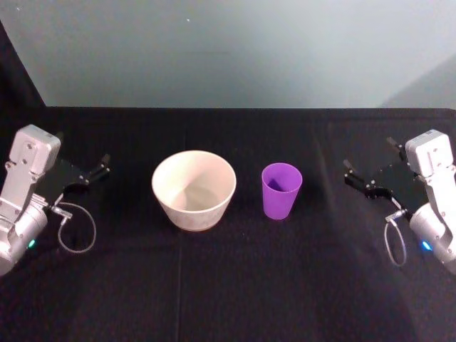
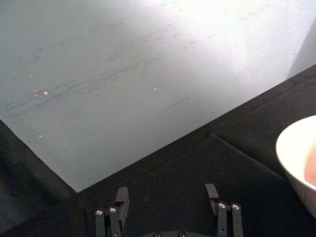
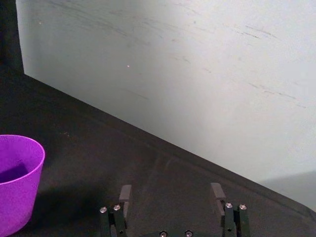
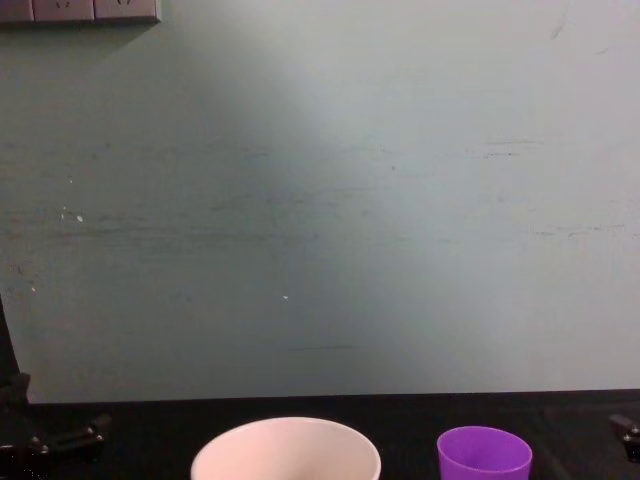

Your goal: Pick up the cup and pour the mung beans from the cup into the bowl.

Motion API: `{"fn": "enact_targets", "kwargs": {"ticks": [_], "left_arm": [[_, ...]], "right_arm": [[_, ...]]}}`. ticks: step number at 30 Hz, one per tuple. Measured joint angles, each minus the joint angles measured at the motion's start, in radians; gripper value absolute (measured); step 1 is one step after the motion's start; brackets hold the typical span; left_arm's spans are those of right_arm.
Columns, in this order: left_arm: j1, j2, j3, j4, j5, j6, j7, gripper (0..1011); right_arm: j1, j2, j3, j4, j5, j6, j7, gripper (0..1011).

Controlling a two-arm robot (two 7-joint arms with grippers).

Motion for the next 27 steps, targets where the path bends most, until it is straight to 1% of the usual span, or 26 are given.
{"fn": "enact_targets", "kwargs": {"ticks": [6,15,19,23,27], "left_arm": [[0.000,0.000,0.000,0.000,0.000,0.000,0.000,1000],[0.000,0.000,0.000,0.000,0.000,0.000,0.000,1000],[0.000,0.000,0.000,0.000,0.000,0.000,0.000,1000],[0.000,0.000,0.000,0.000,0.000,0.000,0.000,1000],[0.000,0.000,0.000,0.000,0.000,0.000,0.000,1000]], "right_arm": [[-0.031,0.003,0.015,-0.021,-0.005,-0.007,0.003,1003],[-0.122,0.036,0.035,-0.102,-0.018,-0.018,0.024,1003],[-0.152,0.044,0.038,-0.129,-0.024,-0.021,0.036,1003],[-0.170,0.039,0.038,-0.143,-0.022,-0.028,0.056,1003],[-0.174,0.018,0.029,-0.146,-0.017,-0.035,0.079,1003]]}}
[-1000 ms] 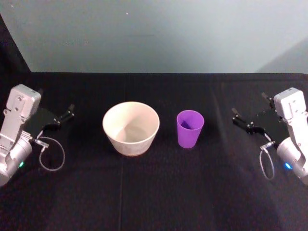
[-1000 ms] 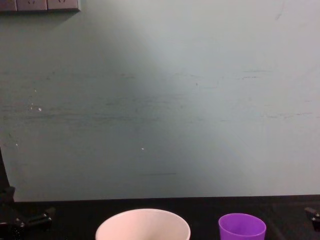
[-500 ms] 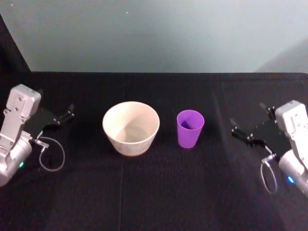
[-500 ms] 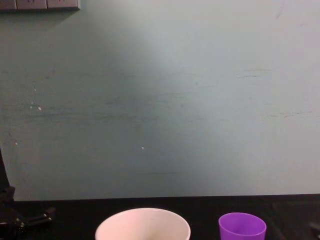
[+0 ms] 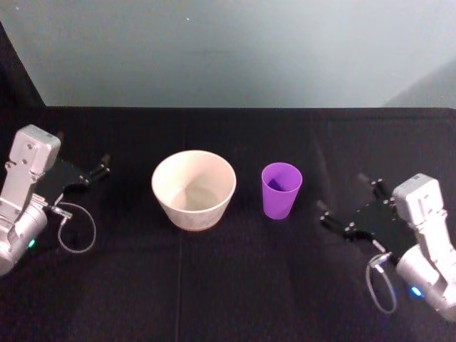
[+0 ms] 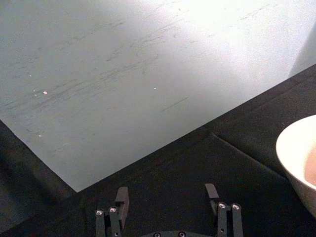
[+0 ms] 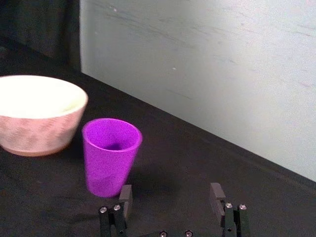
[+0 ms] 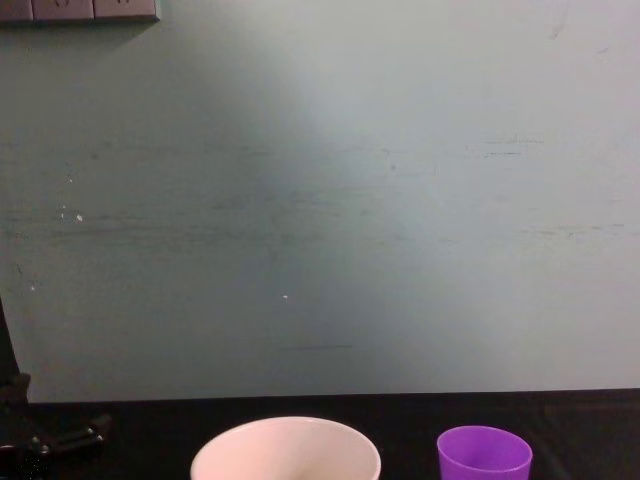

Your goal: Pick up the cup and pour the mung beans from the cup into the bowl.

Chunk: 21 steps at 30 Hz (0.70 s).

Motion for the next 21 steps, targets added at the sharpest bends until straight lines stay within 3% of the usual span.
{"fn": "enact_targets", "kwargs": {"ticks": [21], "left_arm": [[0.000,0.000,0.000,0.000,0.000,0.000,0.000,1000]], "right_arm": [[0.065,-0.153,-0.017,0.096,0.071,-0.004,0.132,1003]]}}
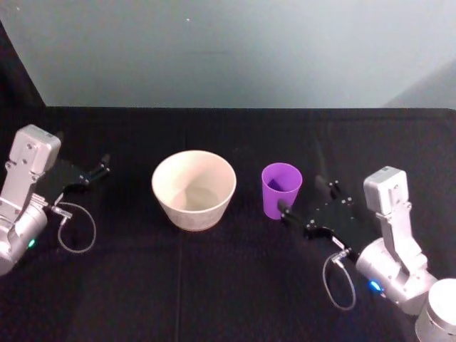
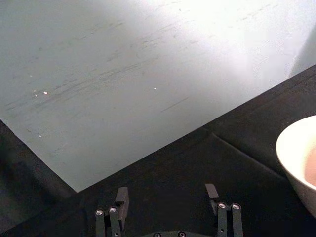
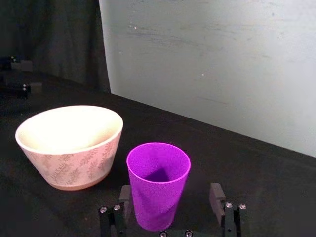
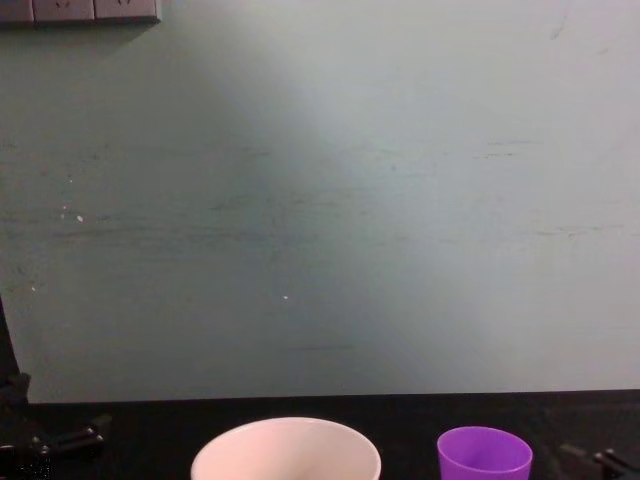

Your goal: Pick up the cup and pour the mung beans from the cup into the bowl.

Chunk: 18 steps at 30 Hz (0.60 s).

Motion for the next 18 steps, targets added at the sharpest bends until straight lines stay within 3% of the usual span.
{"fn": "enact_targets", "kwargs": {"ticks": [3,5,18], "left_arm": [[0.000,0.000,0.000,0.000,0.000,0.000,0.000,1000],[0.000,0.000,0.000,0.000,0.000,0.000,0.000,1000],[0.000,0.000,0.000,0.000,0.000,0.000,0.000,1000]], "right_arm": [[0.011,-0.019,0.000,0.018,0.005,0.005,0.015,1003],[0.043,-0.062,-0.001,0.062,-0.006,0.017,0.032,1003],[0.104,-0.126,-0.004,0.142,-0.031,0.035,0.062,1003]]}}
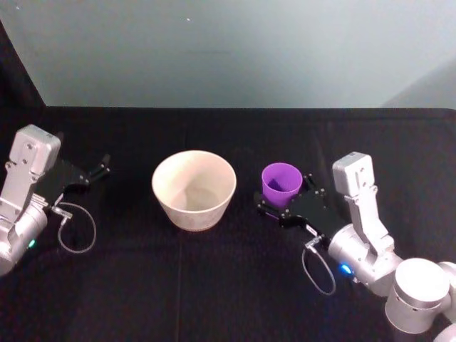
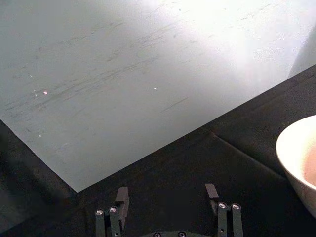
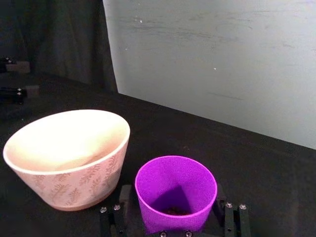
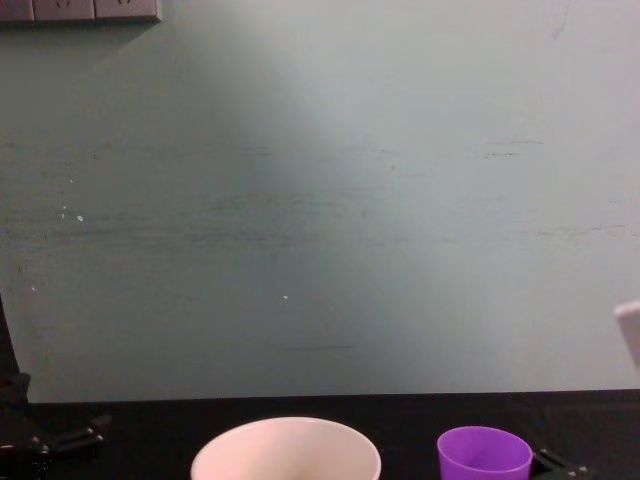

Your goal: Pick up the cup and pour the mung beans from the cup into the bowl.

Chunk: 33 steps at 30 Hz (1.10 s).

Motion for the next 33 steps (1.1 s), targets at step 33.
{"fn": "enact_targets", "kwargs": {"ticks": [33], "left_arm": [[0.000,0.000,0.000,0.000,0.000,0.000,0.000,1000]], "right_arm": [[-0.018,-0.053,0.080,-0.071,-0.039,0.039,0.026,718]]}}
